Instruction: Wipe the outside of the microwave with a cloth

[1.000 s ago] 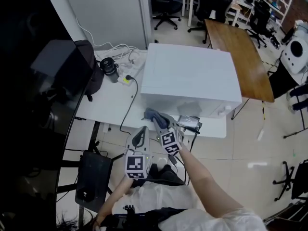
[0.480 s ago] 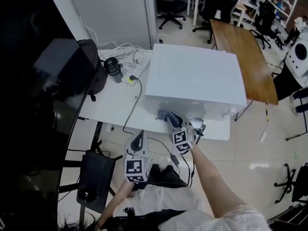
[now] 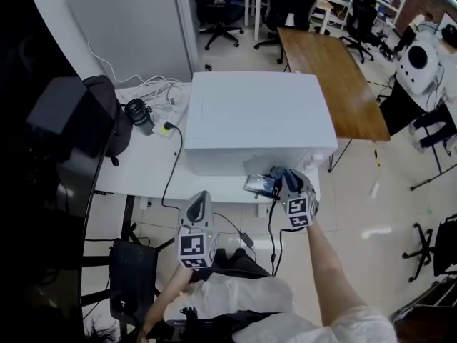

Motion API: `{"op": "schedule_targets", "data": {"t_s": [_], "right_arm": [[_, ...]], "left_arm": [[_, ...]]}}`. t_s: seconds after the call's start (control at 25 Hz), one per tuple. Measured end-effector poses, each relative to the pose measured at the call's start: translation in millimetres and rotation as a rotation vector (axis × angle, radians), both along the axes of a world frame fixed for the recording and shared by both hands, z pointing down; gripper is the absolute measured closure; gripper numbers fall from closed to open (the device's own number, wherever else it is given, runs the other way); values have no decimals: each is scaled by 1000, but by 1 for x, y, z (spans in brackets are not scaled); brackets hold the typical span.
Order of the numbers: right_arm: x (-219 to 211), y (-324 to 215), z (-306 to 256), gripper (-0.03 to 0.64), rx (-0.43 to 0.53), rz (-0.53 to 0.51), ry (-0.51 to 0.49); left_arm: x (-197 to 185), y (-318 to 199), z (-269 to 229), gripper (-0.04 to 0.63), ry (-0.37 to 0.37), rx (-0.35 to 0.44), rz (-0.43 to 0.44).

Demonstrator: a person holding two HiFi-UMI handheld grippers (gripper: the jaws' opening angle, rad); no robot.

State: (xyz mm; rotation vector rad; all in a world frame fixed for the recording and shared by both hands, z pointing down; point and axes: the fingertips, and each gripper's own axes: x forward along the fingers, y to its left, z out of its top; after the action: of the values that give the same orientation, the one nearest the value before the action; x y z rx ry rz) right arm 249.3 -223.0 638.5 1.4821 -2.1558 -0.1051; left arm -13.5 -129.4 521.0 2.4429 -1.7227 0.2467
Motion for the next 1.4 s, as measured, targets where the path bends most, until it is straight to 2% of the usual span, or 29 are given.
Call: {"op": "schedule_targets", "data": {"t_s": [0.08,0.28,0.44,0.56,0.76,0.88,1.0,1.12,1.24,1.4], "right_arm": [[32,3,1,506,-30,86,-8],[96,12,18,508,-101,224,6],[141,12,17,508,-99,344,-36],[154,11,16,508,-95,372,-45],[152,12,16,508,-95,408,-97],[150,23,8,508,-93,416,-178],[135,42,-17,508,-99,363,-235],[109,60,-64,508,-110,301,-307],[76,66,-136,508,-80,239,-378],[38,36,-224,508,-32,163,-390]], "left_arm": [[8,-2,-1,603,0,4,20],[19,-7,-1,603,-15,8,44],[25,-8,-1,603,-24,-2,62],[24,-11,4,603,-31,-6,56],[27,-16,7,603,-38,-2,54],[35,-14,1,603,-35,11,79],[36,-14,-1,603,-28,11,92],[30,-17,0,603,-8,19,71],[30,-18,-4,603,26,21,71],[31,-22,-9,603,54,32,77]]}}
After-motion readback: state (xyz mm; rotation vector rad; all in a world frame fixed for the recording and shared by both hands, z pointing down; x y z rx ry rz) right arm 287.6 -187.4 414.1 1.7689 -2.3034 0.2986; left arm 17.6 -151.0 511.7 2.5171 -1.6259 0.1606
